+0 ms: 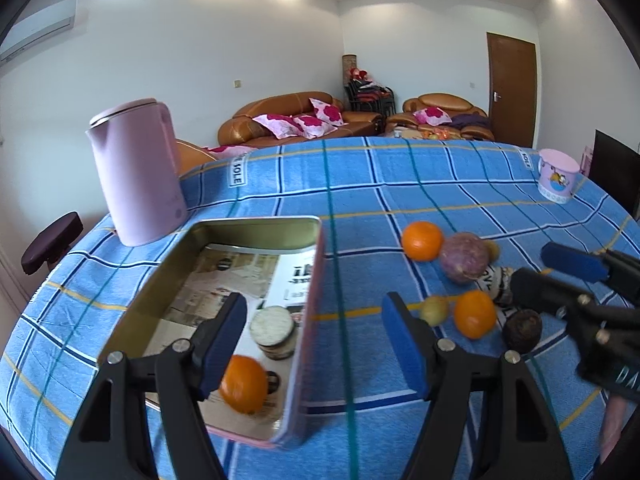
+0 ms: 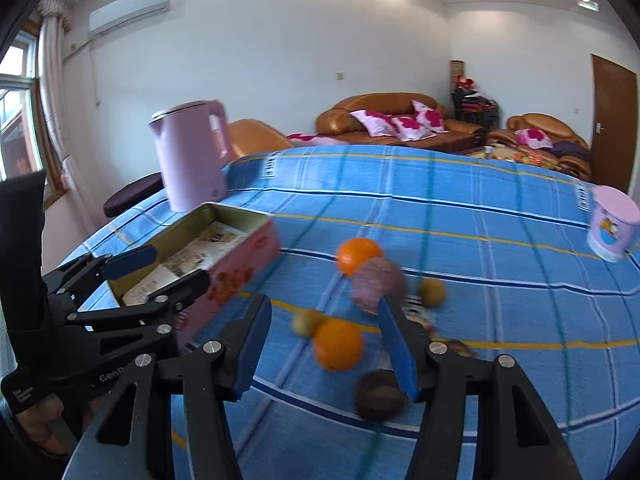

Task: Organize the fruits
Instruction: 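Return to the fruit pile and grasp a dark brown round fruit with the right tool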

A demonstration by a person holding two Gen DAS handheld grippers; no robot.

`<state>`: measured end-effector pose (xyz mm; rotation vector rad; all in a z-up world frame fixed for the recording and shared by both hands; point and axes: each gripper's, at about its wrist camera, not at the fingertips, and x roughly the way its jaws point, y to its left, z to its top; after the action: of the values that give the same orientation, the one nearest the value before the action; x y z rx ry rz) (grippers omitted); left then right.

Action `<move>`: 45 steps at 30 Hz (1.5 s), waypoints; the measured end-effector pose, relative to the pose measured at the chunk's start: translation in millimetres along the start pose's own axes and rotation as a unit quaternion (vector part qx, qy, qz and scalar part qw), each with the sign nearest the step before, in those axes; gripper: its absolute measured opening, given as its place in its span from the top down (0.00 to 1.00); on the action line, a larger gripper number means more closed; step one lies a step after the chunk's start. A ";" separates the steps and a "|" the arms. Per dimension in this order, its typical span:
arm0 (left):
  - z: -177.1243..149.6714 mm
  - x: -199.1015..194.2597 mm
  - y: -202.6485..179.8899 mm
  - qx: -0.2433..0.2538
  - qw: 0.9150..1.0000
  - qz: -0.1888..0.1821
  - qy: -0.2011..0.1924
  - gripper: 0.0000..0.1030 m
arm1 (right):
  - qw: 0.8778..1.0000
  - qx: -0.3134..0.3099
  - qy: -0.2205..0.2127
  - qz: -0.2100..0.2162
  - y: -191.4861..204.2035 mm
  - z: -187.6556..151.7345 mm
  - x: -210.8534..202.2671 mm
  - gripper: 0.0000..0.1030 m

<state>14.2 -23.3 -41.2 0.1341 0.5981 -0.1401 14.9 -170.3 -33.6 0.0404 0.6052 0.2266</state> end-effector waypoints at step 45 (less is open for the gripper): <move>0.4 21.4 -68.6 0.046 0.995 -0.084 0.036 0.31 | 0.997 0.061 0.039 -0.039 -62.9 -27.5 -4.4 0.63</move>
<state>20.2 -92.7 -58.9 0.1794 0.6740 -0.3276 8.3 -233.3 -60.3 0.1265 0.6970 0.1155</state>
